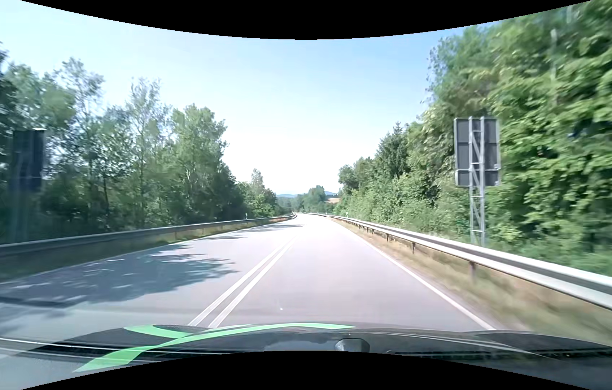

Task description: Follow the waypoints while adhering to traffic rules and regulations

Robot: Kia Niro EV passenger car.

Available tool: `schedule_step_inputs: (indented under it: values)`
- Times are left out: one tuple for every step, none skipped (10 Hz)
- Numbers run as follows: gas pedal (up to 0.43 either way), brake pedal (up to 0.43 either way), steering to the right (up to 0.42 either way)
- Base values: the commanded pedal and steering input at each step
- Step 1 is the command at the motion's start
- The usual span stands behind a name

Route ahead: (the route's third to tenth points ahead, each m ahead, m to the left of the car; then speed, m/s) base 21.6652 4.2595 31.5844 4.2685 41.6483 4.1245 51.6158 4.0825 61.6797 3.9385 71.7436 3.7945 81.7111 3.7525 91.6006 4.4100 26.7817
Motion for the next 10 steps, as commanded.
schedule_step_inputs:
  values:
    - [0.130,0.000,-0.004]
    - [0.150,0.000,-0.004]
    - [0.150,0.000,-0.004]
    - [0.150,0.000,-0.004]
    - [0.150,0.000,-0.004]
    - [0.150,0.000,-0.005]
    - [0.150,0.000,-0.005]
    - [0.150,0.000,-0.006]
    - [0.150,0.000,-0.006]
    - [0.157,0.000,-0.006]
